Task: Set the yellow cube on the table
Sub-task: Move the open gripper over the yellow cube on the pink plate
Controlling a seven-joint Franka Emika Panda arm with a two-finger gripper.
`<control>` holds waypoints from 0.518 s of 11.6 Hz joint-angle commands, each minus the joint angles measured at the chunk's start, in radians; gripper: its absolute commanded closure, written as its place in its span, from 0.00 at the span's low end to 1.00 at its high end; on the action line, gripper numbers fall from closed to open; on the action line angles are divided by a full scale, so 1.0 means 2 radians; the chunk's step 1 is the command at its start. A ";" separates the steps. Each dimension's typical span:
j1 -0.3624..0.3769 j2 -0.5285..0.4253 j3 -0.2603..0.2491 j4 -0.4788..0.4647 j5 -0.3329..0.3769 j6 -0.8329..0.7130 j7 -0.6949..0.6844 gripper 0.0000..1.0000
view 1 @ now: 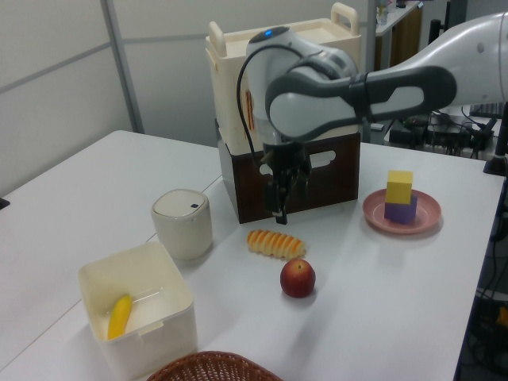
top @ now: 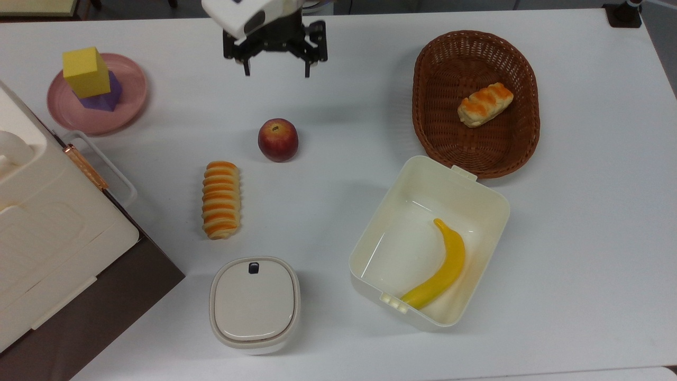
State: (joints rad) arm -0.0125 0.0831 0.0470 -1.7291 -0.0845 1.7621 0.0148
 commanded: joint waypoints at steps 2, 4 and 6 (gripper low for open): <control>-0.020 0.019 -0.004 -0.022 -0.023 0.053 -0.010 0.00; -0.040 0.036 -0.004 -0.020 -0.023 0.071 -0.030 0.00; -0.061 0.056 -0.004 -0.018 -0.022 0.094 -0.070 0.00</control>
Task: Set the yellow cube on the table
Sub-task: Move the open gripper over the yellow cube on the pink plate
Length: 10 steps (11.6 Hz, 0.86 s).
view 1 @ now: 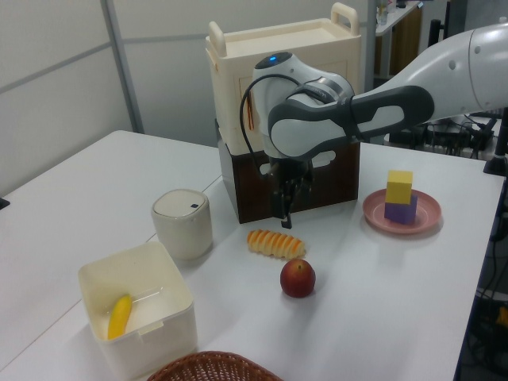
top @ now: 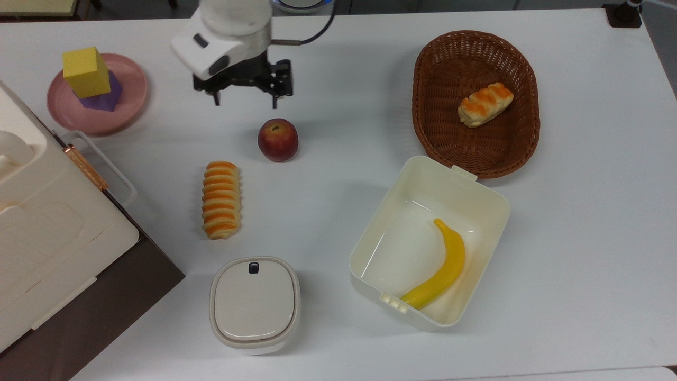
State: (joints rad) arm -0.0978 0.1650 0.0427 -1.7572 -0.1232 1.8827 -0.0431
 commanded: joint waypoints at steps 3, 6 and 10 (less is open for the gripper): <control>-0.038 0.074 -0.002 0.011 -0.004 0.099 -0.044 0.00; -0.047 0.085 -0.002 0.012 -0.005 0.113 -0.044 0.00; -0.100 0.029 -0.003 0.004 -0.005 0.066 -0.091 0.00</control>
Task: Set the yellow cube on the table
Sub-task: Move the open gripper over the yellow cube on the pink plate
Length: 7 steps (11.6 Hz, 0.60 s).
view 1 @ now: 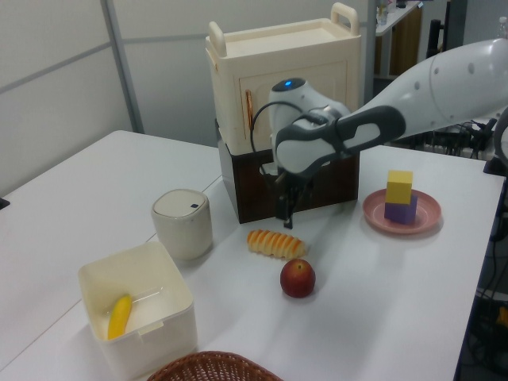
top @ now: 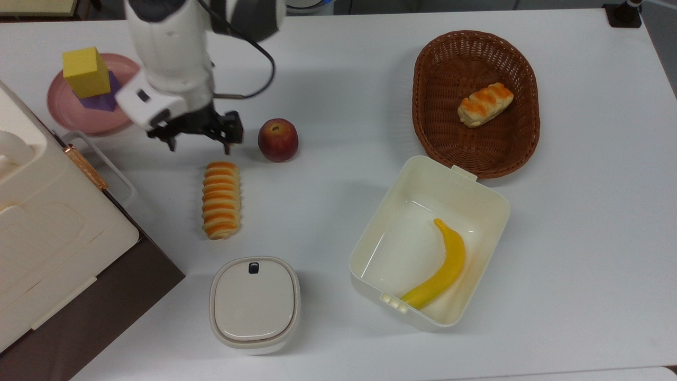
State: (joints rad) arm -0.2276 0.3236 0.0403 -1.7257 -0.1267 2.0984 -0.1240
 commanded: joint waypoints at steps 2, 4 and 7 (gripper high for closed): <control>-0.090 -0.080 -0.002 -0.012 -0.005 -0.079 -0.125 0.00; -0.139 -0.091 -0.002 -0.017 -0.014 -0.091 -0.227 0.00; -0.202 -0.084 -0.002 -0.026 -0.023 -0.084 -0.368 0.00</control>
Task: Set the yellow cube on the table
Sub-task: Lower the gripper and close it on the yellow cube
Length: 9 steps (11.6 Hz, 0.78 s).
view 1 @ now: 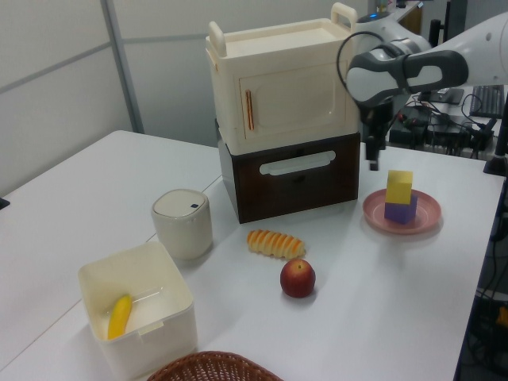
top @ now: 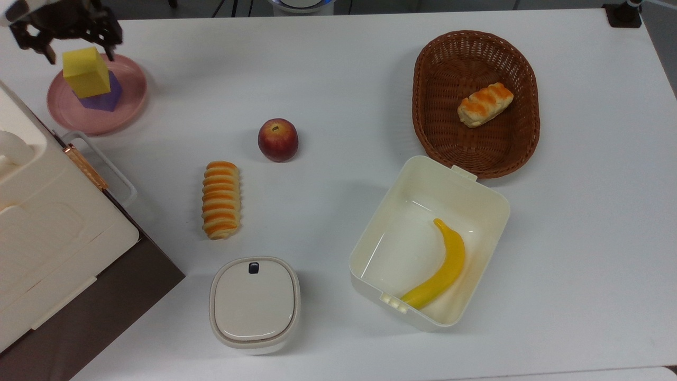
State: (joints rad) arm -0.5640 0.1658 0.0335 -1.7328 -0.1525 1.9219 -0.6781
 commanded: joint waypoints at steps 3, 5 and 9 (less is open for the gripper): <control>-0.064 0.005 0.002 -0.052 -0.010 0.017 -0.168 0.00; -0.071 0.011 0.002 -0.072 -0.009 0.038 -0.168 0.00; -0.070 0.025 0.005 -0.066 -0.003 0.050 -0.140 0.00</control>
State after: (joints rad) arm -0.6996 0.2317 0.0338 -1.8484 -0.1603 1.9961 -0.9944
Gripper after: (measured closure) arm 0.000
